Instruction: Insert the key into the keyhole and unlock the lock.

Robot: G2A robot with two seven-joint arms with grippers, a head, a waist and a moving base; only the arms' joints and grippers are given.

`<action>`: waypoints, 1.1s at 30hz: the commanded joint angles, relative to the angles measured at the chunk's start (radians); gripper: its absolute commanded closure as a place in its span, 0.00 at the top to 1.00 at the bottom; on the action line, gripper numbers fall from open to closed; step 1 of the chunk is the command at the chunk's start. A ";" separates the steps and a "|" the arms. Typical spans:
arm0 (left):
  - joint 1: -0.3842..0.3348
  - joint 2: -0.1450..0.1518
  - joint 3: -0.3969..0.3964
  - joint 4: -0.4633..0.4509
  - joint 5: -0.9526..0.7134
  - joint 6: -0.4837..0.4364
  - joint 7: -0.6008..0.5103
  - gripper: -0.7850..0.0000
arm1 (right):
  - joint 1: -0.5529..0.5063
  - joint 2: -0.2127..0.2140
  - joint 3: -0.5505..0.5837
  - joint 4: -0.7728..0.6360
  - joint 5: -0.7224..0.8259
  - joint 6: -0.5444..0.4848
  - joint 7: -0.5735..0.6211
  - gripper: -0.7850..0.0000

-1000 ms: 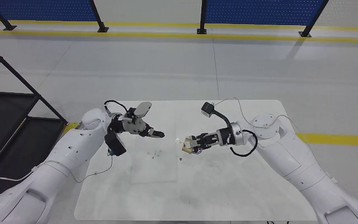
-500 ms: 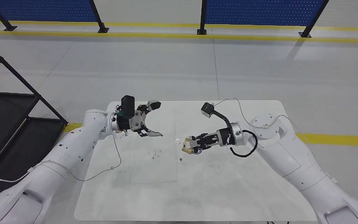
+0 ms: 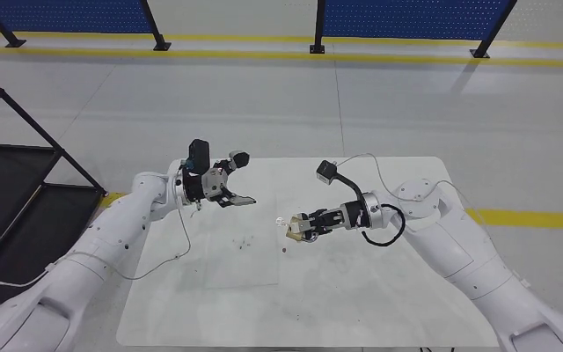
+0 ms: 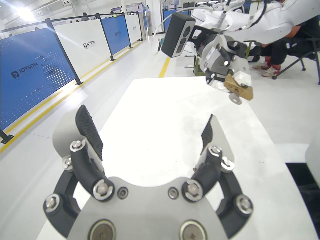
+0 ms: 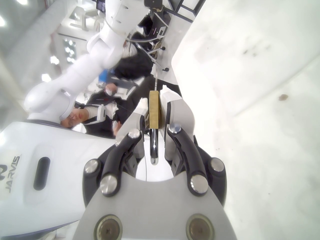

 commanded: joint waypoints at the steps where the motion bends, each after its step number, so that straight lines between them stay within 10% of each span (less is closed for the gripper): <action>1: 0.010 0.000 0.019 -0.008 -0.163 -0.009 -0.063 1.00 | 0.000 0.000 0.000 0.000 0.000 0.000 0.000 0.00; 5: -0.018 0.018 0.091 -0.050 -0.546 -0.009 -0.311 1.00 | 0.000 0.000 0.000 0.000 0.000 0.000 0.000 0.00; 12: -0.112 0.067 0.207 -0.042 -1.321 0.000 -1.069 1.00 | 0.000 0.000 0.000 0.000 0.000 0.000 0.000 0.00; 17: -0.185 0.079 0.242 -0.026 -1.735 0.180 -1.573 1.00 | 0.000 0.000 0.000 0.000 0.000 0.000 0.000 0.00; 33: -0.168 0.065 0.254 -0.095 -1.951 0.314 -1.745 1.00 | 0.000 0.000 0.000 0.000 0.000 0.000 0.000 0.00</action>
